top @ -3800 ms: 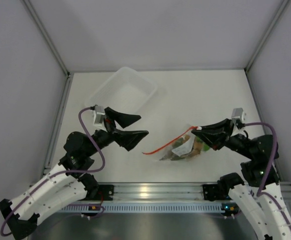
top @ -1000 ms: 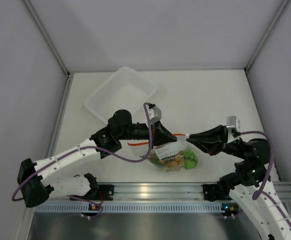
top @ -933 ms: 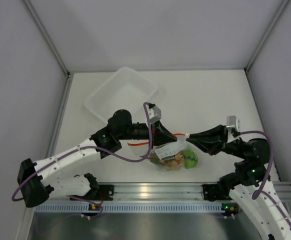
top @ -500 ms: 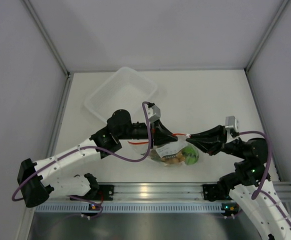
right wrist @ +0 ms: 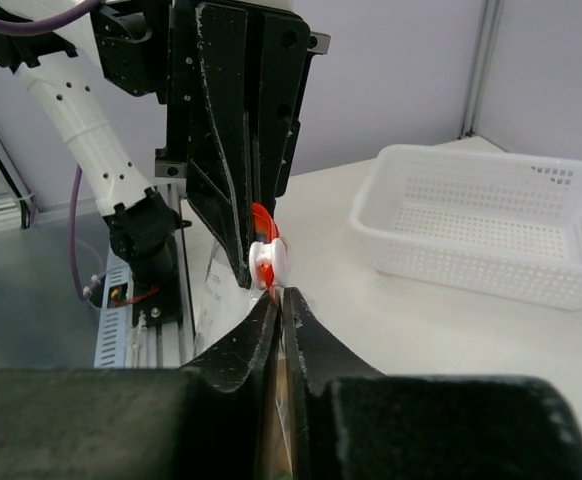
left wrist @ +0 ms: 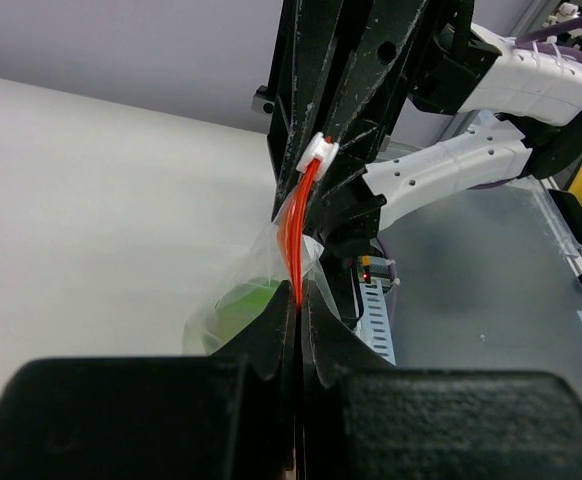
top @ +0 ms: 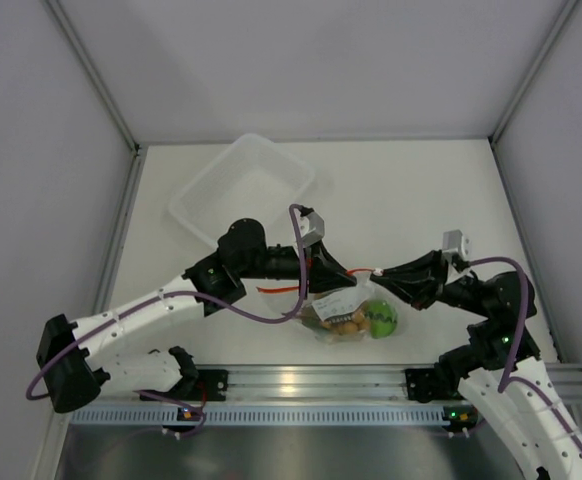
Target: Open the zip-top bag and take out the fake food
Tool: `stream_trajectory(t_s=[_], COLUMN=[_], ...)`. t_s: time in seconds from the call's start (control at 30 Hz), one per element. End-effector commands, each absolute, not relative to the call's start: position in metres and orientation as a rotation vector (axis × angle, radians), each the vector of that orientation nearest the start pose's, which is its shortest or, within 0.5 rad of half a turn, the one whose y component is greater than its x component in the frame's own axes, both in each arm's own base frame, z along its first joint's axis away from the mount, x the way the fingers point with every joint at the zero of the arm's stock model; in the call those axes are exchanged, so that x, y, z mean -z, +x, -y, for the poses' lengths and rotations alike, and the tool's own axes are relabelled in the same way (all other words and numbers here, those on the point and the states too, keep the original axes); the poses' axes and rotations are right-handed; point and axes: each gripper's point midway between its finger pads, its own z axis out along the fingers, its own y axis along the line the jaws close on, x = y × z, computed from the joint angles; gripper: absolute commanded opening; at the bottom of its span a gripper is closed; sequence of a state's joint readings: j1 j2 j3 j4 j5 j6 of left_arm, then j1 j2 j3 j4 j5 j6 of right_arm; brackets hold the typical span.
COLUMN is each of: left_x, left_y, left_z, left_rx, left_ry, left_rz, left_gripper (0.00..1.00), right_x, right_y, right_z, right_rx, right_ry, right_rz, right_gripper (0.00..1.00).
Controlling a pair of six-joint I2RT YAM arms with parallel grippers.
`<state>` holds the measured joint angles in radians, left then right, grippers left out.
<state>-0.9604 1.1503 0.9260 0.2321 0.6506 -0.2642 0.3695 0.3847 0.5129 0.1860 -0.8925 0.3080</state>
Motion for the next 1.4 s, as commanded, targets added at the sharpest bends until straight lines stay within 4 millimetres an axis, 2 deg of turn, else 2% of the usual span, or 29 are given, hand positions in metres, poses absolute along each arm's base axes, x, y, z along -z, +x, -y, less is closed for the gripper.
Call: stream_trajectory(t_s=[0.0, 0.03, 0.13, 0.2, 0.23, 0.4, 0.43, 0.47, 0.5, 0.57, 0.63, 0.8, 0.87, 1.0, 1.1, 1.13, 1.23, 1.37], left_x=[-0.345, -0.344, -0.342, -0.339, -0.339, -0.335, -0.331, -0.328, -0.327, -0.322, -0.323, -0.325, -0.329, -0.349, -0.353, -0.358, -0.363, -0.374], left_y=[0.115, 0.115, 0.115, 0.117, 0.118, 0.120, 0.125, 0.127, 0.130, 0.135, 0.134, 0.137, 0.141, 0.146, 0.150, 0.152, 0.156, 0.157], left_z=[0.372, 0.373, 0.373, 0.373, 0.373, 0.373, 0.373, 0.372, 0.371, 0.369, 0.367, 0.368, 0.369, 0.371, 0.374, 0.375, 0.376, 0.378], left_rx=[1.456, 1.456, 1.455, 1.450, 1.447, 1.428, 1.404, 1.387, 1.362, 1.330, 1.337, 1.323, 1.303, 1.277, 1.254, 1.242, 1.206, 1.181], left_ry=[1.106, 1.108, 1.110, 1.107, 1.103, 1.098, 1.085, 1.081, 1.077, 1.058, 1.058, 1.054, 1.045, 1.036, 1.055, 1.052, 1.062, 1.096], left_rz=[-1.252, -1.253, -1.259, -1.267, -1.269, -1.276, -1.293, -1.307, -1.302, -1.321, -1.319, -1.313, -1.303, -1.251, -1.244, -1.238, -1.218, -1.173], left_gripper=[0.00, 0.00, 0.00, 0.00, 0.00, 0.00, 0.05, 0.14, 0.36, 0.52, 0.64, 0.77, 0.88, 0.92, 0.92, 0.91, 0.89, 0.81], right_x=[-0.335, -0.335, -0.336, -0.337, -0.337, -0.335, -0.334, -0.338, -0.329, -0.329, -0.329, -0.322, -0.318, -0.303, -0.285, -0.290, -0.284, -0.300], right_y=[0.119, 0.119, 0.119, 0.118, 0.117, 0.117, 0.118, 0.120, 0.123, 0.126, 0.129, 0.133, 0.134, 0.146, 0.152, 0.153, 0.150, 0.149], right_z=[-0.203, -0.203, -0.203, -0.203, -0.203, -0.202, -0.201, -0.200, -0.200, -0.199, -0.200, -0.204, -0.205, -0.208, -0.212, -0.212, -0.216, -0.216], right_rx=[-1.091, -1.093, -1.095, -1.095, -1.096, -1.083, -1.078, -1.055, -1.056, -1.041, -1.044, -1.070, -1.068, -1.021, -0.984, -0.956, -0.946, -0.905], right_ry=[-0.872, -0.872, -0.876, -0.878, -0.881, -0.885, -0.884, -0.891, -0.879, -0.888, -0.881, -0.890, -0.905, -0.906, -0.949, -0.982, -1.032, -1.064], right_rz=[-1.159, -1.162, -1.161, -1.160, -1.157, -1.180, -1.194, -1.190, -1.255, -1.282, -1.297, -1.337, -1.375, -1.518, -1.671, -1.660, -1.693, -1.670], right_gripper=[0.10, 0.15, 0.14, 0.11, 0.00, 0.00, 0.00, 0.00, 0.00, 0.00, 0.00, 0.00, 0.00, 0.00, 0.00, 0.00, 0.00, 0.00])
